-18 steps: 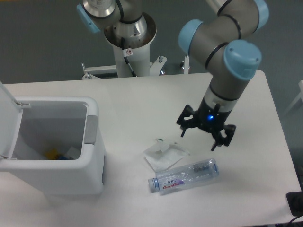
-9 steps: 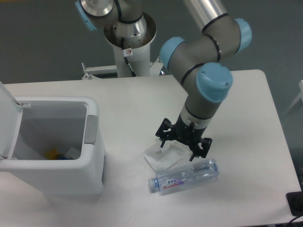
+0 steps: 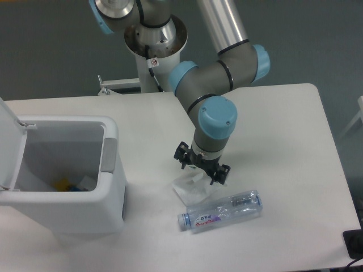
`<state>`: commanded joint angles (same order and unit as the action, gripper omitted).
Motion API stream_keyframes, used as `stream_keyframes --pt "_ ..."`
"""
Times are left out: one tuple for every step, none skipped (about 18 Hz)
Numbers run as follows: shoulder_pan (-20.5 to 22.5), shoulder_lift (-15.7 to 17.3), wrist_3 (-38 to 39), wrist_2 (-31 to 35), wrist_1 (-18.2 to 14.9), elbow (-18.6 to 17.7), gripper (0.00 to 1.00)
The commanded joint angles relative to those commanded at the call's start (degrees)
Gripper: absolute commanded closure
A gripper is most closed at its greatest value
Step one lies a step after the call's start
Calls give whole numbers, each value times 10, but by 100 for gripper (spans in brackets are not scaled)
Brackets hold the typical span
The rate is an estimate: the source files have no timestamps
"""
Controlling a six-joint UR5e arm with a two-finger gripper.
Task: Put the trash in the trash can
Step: 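Lower the gripper onto the white tissue and close on it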
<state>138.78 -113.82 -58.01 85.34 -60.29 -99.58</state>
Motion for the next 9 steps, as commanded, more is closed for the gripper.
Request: stream_keyframes --pt "0 0 1 0 0 0 53" --pt "0 -1 1 0 0 -1 61" --pt "-1 -1 2 -1 0 -2 75" --pt "-1 -1 1 0 0 -3 85" --pt "-1 -2 0 0 1 -2 95" --pt "-1 -1 1 1 1 -1 100" --pt "0 -1 0 1 1 1 100" --pt "-1 -1 0 1 1 2 100" --pt "-1 0 -1 1 0 3 100"
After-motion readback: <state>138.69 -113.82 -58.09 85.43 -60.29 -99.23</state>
